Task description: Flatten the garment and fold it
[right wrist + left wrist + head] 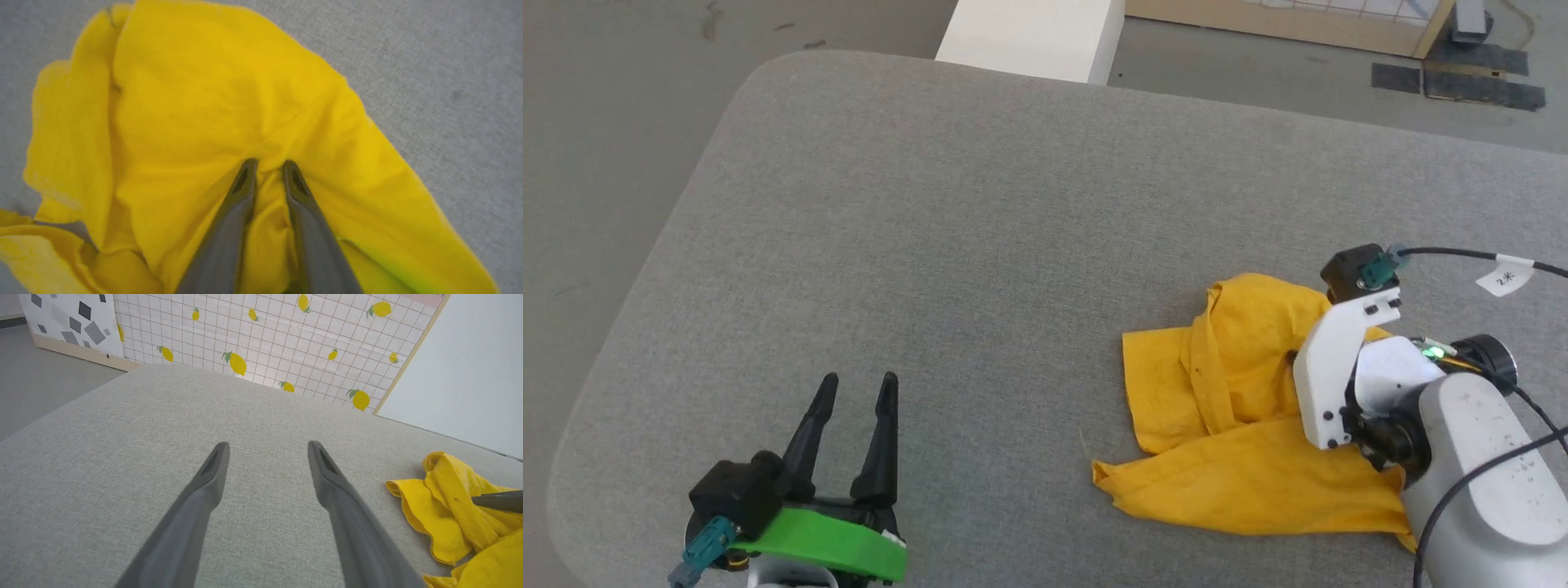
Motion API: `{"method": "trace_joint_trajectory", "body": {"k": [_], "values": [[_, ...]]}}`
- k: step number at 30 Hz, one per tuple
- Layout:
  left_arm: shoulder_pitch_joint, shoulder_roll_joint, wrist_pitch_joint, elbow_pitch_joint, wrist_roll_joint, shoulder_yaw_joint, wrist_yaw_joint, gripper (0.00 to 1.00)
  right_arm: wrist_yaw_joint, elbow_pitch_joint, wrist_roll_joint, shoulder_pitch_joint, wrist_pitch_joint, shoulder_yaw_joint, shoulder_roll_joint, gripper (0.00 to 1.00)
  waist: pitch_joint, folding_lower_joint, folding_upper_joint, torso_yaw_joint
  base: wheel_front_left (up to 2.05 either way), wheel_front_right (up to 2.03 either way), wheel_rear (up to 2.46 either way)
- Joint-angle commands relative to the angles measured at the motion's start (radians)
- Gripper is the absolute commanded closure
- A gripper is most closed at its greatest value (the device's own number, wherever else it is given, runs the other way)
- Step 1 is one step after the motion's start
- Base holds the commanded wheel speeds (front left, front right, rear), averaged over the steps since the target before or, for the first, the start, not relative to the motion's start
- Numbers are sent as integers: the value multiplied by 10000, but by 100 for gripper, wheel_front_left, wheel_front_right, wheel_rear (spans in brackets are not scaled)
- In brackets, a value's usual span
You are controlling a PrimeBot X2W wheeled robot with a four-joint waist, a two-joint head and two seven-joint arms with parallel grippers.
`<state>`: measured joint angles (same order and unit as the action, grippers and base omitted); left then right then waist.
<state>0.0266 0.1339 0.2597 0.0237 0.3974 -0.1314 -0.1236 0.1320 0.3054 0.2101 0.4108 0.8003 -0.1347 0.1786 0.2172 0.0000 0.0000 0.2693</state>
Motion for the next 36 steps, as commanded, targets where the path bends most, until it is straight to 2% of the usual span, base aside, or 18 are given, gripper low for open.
{"method": "trace_joint_trajectory", "body": {"k": [1, 6, 9, 14, 18, 21, 23, 24, 25, 31, 36], "values": [[-99, 49, 21, 31, 23, 56, -71, 0, -13, 101, 48, 180, -181, 8, -41, 100, -73, 0, 0, -4, 0, 0, 0], [199, -47, 21, 57, -84, 225, -71, 0, -13, -420, 819, 859, -691, 814, -332, 100, -341, 0, 0, -290, 0, 0, 0], [223, -85, 21, 21, -108, 183, -71, 0, -13, -764, 786, 928, -635, 1556, -113, 100, -362, 0, 0, -383, 0, 0, 0], [190, -51, 21, -34, -77, 116, -71, 0, -13, -1245, 226, 395, -472, 3494, 76, 100, -268, 0, 0, -406, 0, 0, 0], [162, 42, 21, -1, -38, 49, -71, 0, -13, -1311, -676, -415, -557, 4843, 147, 100, -134, 0, 0, -352, 0, 0, 0], [150, 119, 21, 38, -20, 21, -71, 0, -13, -1161, -1179, -957, -834, 5417, 2, 100, -82, 0, 0, -327, 0, 0, 0], [156, 177, 21, 55, -3, 28, -71, 0, -13, -1040, -1323, -1129, -1189, 5726, -272, 73, -88, 0, 0, -347, 0, 0, 0], [170, 210, 21, 61, -3, 38, -71, 0, -13, -985, -1384, -1181, -1386, 5768, -398, 31, -105, 0, 0, -370, 0, 0, 0], [189, 238, 21, 66, -12, 51, -71, 0, -13, -952, -1384, -1193, -1560, 5769, -493, 2, -130, 0, 0, -401, 0, 0, 0], [347, 306, 21, 23, -104, 86, -71, 0, -13, -1344, -971, -1157, -2630, 5012, -801, 0, -402, 0, 0, -767, 0, 0, 0], [458, 269, 21, -149, -252, 140, -71, 0, -13, -2758, -518, -1492, -3094, 4622, -932, 0, -604, 0, 0, -1054, 0, 0, 0]]}}
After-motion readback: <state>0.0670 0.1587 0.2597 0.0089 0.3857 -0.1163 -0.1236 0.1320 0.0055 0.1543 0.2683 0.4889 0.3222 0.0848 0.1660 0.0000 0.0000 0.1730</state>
